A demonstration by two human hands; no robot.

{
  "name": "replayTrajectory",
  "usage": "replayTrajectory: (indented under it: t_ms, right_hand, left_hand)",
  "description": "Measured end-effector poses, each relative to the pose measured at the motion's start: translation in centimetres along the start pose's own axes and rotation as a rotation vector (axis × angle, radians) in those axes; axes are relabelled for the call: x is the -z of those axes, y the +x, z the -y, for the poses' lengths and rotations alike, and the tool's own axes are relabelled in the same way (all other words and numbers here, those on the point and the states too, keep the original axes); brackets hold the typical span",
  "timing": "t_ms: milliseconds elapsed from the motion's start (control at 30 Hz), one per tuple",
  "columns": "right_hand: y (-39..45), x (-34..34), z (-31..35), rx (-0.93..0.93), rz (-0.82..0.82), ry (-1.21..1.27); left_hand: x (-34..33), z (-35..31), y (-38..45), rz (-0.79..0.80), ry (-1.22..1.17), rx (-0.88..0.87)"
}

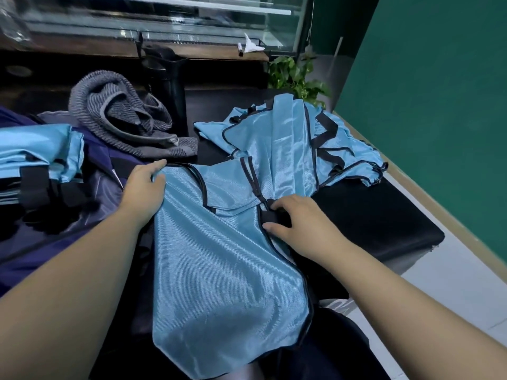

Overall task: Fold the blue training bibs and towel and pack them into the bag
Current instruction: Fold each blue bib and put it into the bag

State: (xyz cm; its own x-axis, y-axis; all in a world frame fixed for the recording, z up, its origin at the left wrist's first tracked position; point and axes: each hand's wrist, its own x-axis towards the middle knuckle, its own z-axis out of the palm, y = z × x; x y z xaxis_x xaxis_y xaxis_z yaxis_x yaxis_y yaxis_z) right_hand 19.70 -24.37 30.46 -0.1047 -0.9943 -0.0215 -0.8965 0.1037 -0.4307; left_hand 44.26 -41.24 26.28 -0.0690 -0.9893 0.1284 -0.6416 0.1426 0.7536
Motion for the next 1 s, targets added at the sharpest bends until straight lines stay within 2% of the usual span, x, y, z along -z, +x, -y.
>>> replayTrajectory:
  t_ms: [167, 333, 400, 533, 600, 667, 733, 800, 867, 900, 1000]
  right_hand:
    - [2.1, 1.4, -0.7, -0.119, 0.137, 0.033]
    - [3.7, 3.5, -0.9, -0.203, -0.001, 0.182]
    - [4.2, 2.9, -1.1, -0.224, -0.032, 0.130]
    - [4.8, 1.3, -1.2, -0.279, 0.033, -0.019]
    - [5.3, 1.2, -1.0, -0.284, 0.008, -0.101]
    - [6.0, 1.4, -0.4, -0.230, -0.045, -0.163]
    - [6.7, 1.6, 0.5, -0.103, -0.074, -0.122]
    - [6.9, 1.6, 1.5, 0.069, 0.014, -0.106]
    - [7.3, 1.0, 2.1, 0.177, 0.143, -0.198]
    - [7.6, 0.7, 2.1, 0.209, 0.156, -0.252]
    - [8.3, 0.3, 2.4, 0.285, -0.045, -0.233]
  left_hand:
    - [0.1, -0.2, -0.1, -0.014, -0.016, -0.014]
    - [0.0, -0.3, -0.2, -0.031, -0.034, -0.023]
    - [0.1, -0.3, -0.2, -0.026, -0.041, -0.017]
    - [0.1, -0.5, -0.3, -0.029, -0.051, -0.018]
    - [0.0, -0.4, -0.3, -0.031, -0.048, -0.019]
    - [0.0, -0.3, -0.3, -0.028, -0.054, -0.026]
    - [0.0, 0.0, -0.3, -0.023, -0.079, -0.035]
    - [-0.1, 0.1, -0.2, -0.019, -0.122, -0.031]
    - [-0.2, 0.1, -0.2, -0.024, -0.126, -0.031]
    - [-0.2, 0.1, -0.1, -0.032, -0.121, -0.034]
    - [-0.4, 0.2, 0.0, -0.049, -0.098, -0.043]
